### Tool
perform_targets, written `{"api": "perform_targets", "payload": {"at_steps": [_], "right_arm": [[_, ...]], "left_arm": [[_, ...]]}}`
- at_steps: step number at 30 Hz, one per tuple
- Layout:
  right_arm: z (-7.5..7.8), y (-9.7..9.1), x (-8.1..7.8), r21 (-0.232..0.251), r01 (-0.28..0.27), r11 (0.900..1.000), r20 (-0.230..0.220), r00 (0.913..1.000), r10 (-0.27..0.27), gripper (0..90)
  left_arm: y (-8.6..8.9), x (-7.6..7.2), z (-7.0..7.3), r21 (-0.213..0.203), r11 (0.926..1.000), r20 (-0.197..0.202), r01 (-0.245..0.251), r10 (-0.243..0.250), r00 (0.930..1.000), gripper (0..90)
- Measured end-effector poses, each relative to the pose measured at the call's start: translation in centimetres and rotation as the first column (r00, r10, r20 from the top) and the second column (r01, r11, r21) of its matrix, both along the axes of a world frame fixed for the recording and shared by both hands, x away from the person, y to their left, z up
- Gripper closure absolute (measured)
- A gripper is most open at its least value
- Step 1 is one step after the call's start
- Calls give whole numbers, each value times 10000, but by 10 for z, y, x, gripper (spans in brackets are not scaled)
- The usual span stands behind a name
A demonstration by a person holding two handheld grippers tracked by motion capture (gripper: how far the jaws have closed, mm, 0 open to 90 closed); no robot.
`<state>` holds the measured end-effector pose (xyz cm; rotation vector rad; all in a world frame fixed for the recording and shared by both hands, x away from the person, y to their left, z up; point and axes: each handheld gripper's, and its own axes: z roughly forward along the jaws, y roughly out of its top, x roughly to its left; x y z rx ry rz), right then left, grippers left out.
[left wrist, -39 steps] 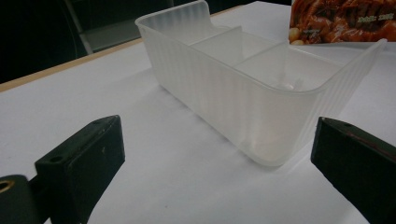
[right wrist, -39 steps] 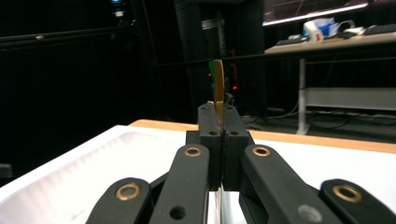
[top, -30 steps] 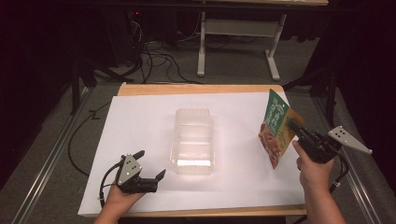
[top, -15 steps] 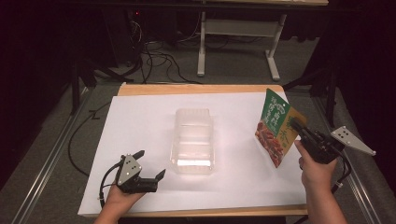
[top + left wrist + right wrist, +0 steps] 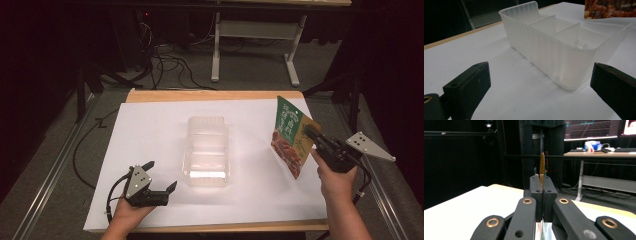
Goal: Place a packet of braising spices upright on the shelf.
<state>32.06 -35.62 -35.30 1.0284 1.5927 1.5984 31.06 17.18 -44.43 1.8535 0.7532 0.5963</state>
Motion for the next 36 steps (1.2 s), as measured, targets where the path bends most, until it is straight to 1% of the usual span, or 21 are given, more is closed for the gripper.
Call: {"api": "perform_targets", "payload": {"at_steps": [2, 9, 13, 16, 17, 19, 21, 22, 23, 26, 27, 29, 31, 36], "right_arm": [[2, 4, 1, -79, -153, 9999, 15, 9999, 153, 900], [10, 17, 5, 120, -874, 9961, 263, 9959, 871, 900], [18, 30, 5, 176, -1370, 9904, 503, 9894, 1359, 900], [24, 41, 4, 136, -1610, 9869, 677, 9848, 1597, 900], [26, 44, 4, 205, -1693, 9853, 691, 9834, 1676, 900], [29, 52, 5, 353, -1926, 9806, 857, 9782, 1890, 900], [31, 57, 5, 414, -2041, 9781, 863, 9760, 2001, 900], [32, 62, 5, 470, -2180, 9748, 917, 9727, 2131, 900], [33, 64, 5, 492, -2244, 9733, 926, 9713, 2192, 900], [36, 76, 5, 503, -2524, 9663, 1034, 9637, 2463, 900], [37, 80, 6, 554, -2667, 9622, 1042, 9600, 2600, 900], [37, 87, 6, 560, -2825, 9576, 1096, 9551, 2753, 900], [38, 95, 6, 605, -3035, 9509, 1122, 9487, 2956, 900], [38, 112, 9, 596, -3402, 9385, 1208, 9357, 3316, 900]], "left_arm": [[1, 0, 0, -50, 10000, 2, -40, 40, 10000, 36], [2, 0, 1, -64, 10000, 43, -71, 71, 10000, 36], [2, -1, 1, -94, 9999, 80, -96, 97, 9999, 36], [2, -1, 1, -44, 10000, 103, -61, 61, 9999, 36], [2, -1, 2, -32, 10000, 118, -61, 61, 9999, 36], [3, -1, 2, -35, 10000, 131, -55, 55, 9999, 36], [3, -2, 2, -83, 9999, 161, -77, 79, 9998, 36], [3, -2, 2, -91, 9999, 166, -82, 84, 9998, 36], [4, -2, 2, -108, 9999, 178, -96, 98, 9998, 36], [5, -2, 3, -97, 9999, 217, -133, 135, 9997, 36], [5, -2, 3, -93, 9999, 216, -143, 145, 9997, 36], [6, -1, 3, -98, 9998, 202, -145, 147, 9997, 36], [6, -1, 3, -132, 9998, 185, -163, 166, 9997, 36], [6, -2, 3, -148, 9997, 161, -171, 173, 9997, 36]]}}
